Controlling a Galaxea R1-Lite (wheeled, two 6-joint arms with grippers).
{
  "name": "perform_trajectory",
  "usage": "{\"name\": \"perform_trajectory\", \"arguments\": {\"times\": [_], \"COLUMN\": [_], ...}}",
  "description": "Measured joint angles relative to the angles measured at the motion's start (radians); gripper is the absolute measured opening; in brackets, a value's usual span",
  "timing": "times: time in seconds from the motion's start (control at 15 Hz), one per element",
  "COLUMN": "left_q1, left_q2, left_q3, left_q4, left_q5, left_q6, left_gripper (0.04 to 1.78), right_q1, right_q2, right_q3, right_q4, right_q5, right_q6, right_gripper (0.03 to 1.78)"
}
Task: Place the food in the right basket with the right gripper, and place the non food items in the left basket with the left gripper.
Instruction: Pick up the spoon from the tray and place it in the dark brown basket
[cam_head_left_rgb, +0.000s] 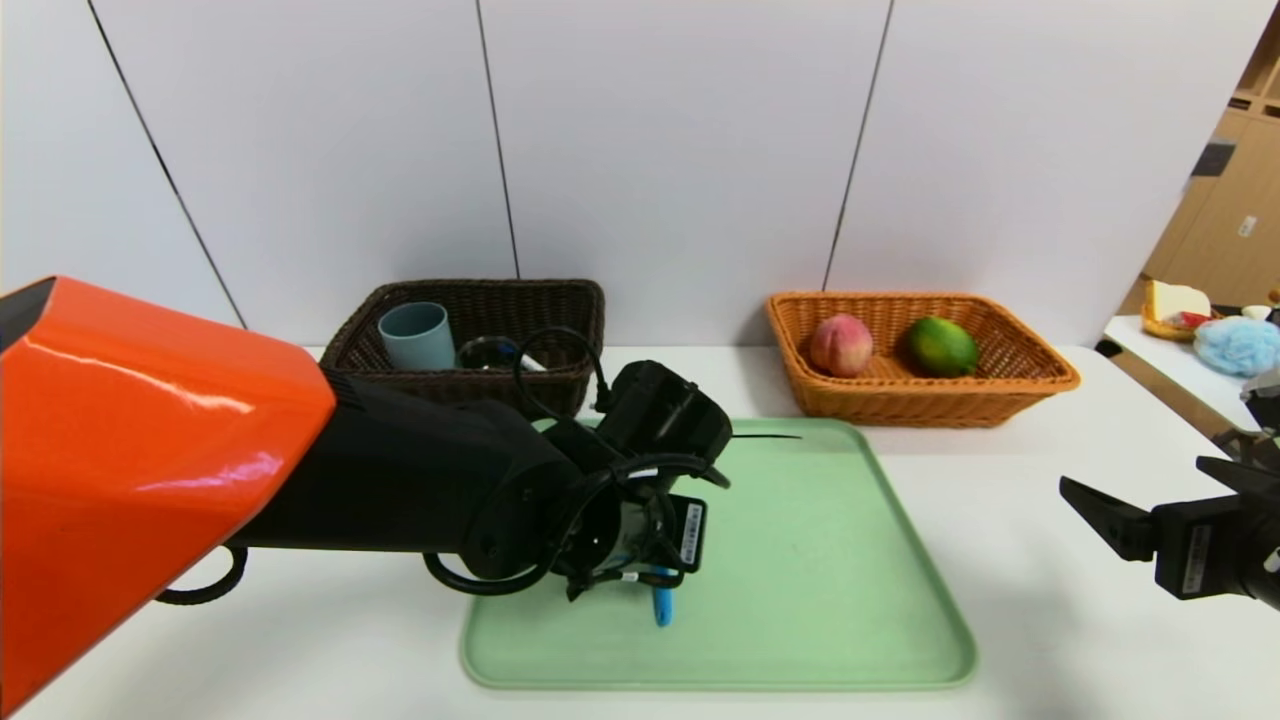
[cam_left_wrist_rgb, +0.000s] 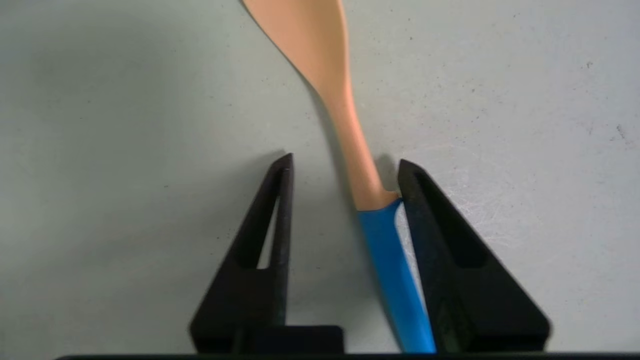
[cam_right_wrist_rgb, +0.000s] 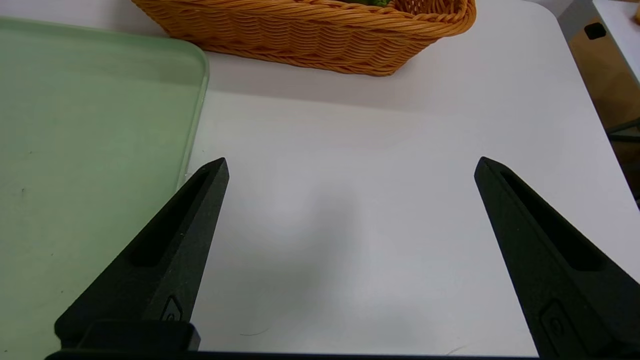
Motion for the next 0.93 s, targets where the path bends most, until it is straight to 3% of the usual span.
{"name": "perform_trajectory", "arguments": {"times": [0.07, 0.13, 0.6, 0.93], "left_q1": [-0.001, -0.002, -0.002, 0.051], "left_q2": [0.000, 0.000, -0.014, -0.131], "left_q3": [0.001, 0.001, -0.003, -0.038], "left_q4": [0.001, 0.002, -0.001, -0.145], "left_q5": [-0.001, -0.001, 0.019, 0.072], "left_q6": [0.000, 0.000, 0.014, 0.251], "left_gripper": [0.12, 0.05, 0.05, 0.05], "right_q1": [0.000, 0.000, 0.000, 0.000], "right_q2": [0.000, 0.001, 0.005, 0.007], "right_q3": [0.000, 0.000, -0.001, 0.000], "right_q4": [0.000, 0.000, 0.000, 0.000], "right_q5": [0.000, 0.000, 0.000, -0.001], "right_q6": [0.000, 0.000, 0.000, -0.003], "right_gripper": [1.70, 1.70, 1.70, 1.70]}}
